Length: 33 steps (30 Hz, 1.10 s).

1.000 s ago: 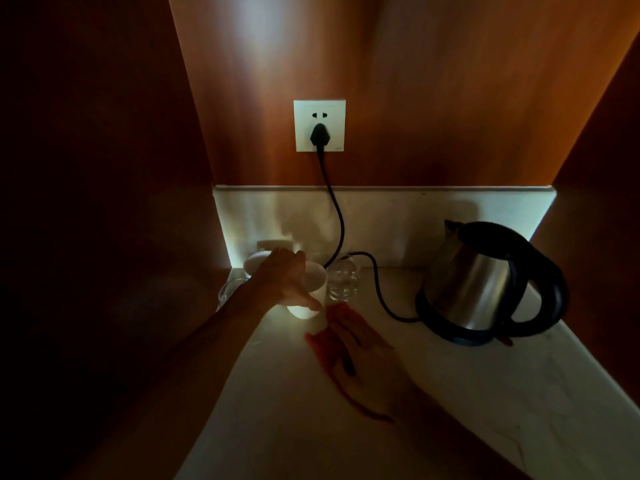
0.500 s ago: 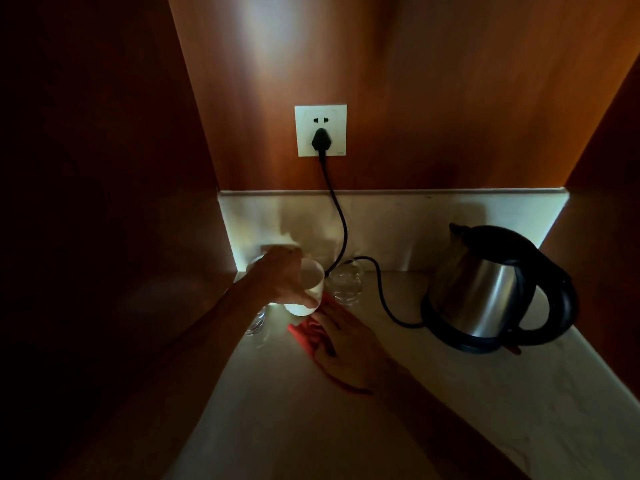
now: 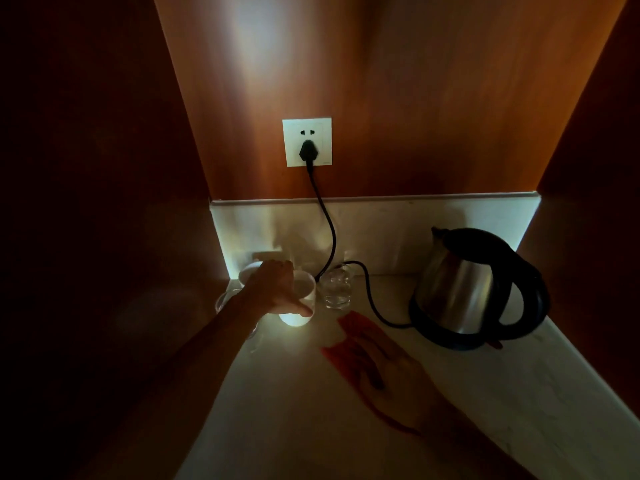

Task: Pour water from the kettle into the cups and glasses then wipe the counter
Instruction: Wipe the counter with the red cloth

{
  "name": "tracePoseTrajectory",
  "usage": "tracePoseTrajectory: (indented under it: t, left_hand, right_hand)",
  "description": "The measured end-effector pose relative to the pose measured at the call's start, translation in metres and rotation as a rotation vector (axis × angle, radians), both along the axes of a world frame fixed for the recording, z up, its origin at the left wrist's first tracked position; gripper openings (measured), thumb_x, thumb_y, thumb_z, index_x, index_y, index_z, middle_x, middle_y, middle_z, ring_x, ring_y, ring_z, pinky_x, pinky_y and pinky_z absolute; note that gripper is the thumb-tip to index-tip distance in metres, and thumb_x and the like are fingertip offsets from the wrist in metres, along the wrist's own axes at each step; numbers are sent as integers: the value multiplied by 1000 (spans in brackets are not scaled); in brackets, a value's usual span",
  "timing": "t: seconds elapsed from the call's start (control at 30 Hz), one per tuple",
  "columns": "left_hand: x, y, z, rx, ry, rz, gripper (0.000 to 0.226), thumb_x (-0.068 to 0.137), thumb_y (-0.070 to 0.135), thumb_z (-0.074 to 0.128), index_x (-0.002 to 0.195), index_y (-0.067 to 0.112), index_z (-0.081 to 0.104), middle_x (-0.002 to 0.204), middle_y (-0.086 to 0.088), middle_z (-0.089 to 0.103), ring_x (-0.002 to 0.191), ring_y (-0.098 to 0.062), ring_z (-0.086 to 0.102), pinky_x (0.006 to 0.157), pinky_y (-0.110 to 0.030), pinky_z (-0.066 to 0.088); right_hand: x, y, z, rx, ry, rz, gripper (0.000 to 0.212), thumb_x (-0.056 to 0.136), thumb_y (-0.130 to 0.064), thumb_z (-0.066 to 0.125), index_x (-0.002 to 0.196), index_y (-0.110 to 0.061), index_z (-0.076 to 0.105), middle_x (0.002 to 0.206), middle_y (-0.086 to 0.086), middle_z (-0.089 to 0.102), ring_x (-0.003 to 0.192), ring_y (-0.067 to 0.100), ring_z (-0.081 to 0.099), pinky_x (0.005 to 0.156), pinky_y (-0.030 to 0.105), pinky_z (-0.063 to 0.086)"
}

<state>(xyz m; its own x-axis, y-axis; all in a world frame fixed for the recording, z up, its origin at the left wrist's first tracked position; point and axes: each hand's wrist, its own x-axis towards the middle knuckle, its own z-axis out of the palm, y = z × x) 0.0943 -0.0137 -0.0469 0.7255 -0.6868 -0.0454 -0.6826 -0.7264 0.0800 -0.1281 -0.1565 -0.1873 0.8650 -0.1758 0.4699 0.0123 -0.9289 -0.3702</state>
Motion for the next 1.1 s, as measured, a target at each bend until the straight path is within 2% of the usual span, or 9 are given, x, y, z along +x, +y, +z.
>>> tracePoseTrajectory:
  t: [0.27, 0.4, 0.47, 0.53, 0.63, 0.73, 0.8, 0.9, 1.1]
  left_hand:
    - [-9, -10, 6, -70, 34, -18, 111, 61, 66, 82, 146, 11, 36, 146, -9, 40, 138, -28, 37, 108, -43, 39]
    - [-28, -36, 24, -255, -136, -239, 77, 72, 58, 78, 131, 16, 51, 128, -1, 52, 122, -24, 47, 94, -40, 49]
    - [-34, -49, 25, -164, -145, -382, 70, 75, 51, 78, 133, 20, 52, 129, 2, 54, 124, -23, 46, 95, -37, 47]
    - [-32, -63, 21, 25, -229, -475, 81, 76, 53, 77, 144, 21, 45, 143, 0, 49, 139, -25, 36, 110, -38, 38]
    - [-22, -74, 15, 239, -343, -496, 90, 81, 58, 71, 152, 18, 34, 156, -5, 40, 154, -31, 12, 125, -45, 14]
    - [-13, -77, 12, 326, -373, -496, 80, 87, 57, 64, 149, 15, 37, 153, -6, 44, 155, -28, 7, 126, -47, 8]
    - [-6, -78, 11, 329, -374, -519, 81, 79, 64, 67, 141, 17, 45, 143, -6, 52, 150, -26, 23, 124, -45, 13]
    - [2, -82, 11, 241, -352, -530, 72, 69, 65, 76, 122, 20, 57, 120, -4, 62, 124, -21, 49, 110, -34, 31]
    - [13, -90, 27, 186, -298, -524, 81, 59, 66, 83, 121, 21, 56, 115, -1, 61, 112, -20, 52, 84, -32, 46]
  right_hand:
    - [-9, 1, 5, 10, 9, -73, 63, 98, -41, 54, 158, -28, 41, 167, -16, 28, 151, 0, 31, 116, 19, 36]
    - [-11, 4, 9, 21, -10, -80, 61, 99, -43, 52, 157, -27, 42, 166, -16, 31, 150, 1, 32, 116, 19, 36]
    - [-11, 8, 14, 26, -55, -92, 55, 104, -49, 42, 153, -25, 49, 163, -14, 37, 149, 1, 36, 114, 17, 36]
    - [-11, 10, 16, 32, -62, -95, 61, 105, -58, 29, 151, -25, 52, 163, -14, 39, 149, 1, 35, 114, 18, 37]
    - [-10, 6, 11, 23, -27, -91, 60, 105, -54, 34, 157, -26, 42, 166, -13, 33, 152, 3, 30, 116, 25, 40]
    - [-10, 1, 5, 26, -23, -72, 59, 103, -46, 44, 158, -24, 41, 167, -8, 33, 153, 8, 30, 118, 29, 38]
    - [-9, 1, 3, 28, -34, -60, 61, 100, -43, 50, 157, -23, 42, 166, -7, 33, 153, 9, 31, 119, 30, 37]
    - [-5, 0, -1, 33, -39, -69, 65, 98, -39, 54, 159, -22, 38, 167, -5, 33, 153, 9, 30, 120, 31, 36]
    - [10, -6, -9, 3, 6, -63, 69, 97, -37, 51, 162, -18, 32, 169, 1, 29, 155, 16, 28, 122, 36, 33]
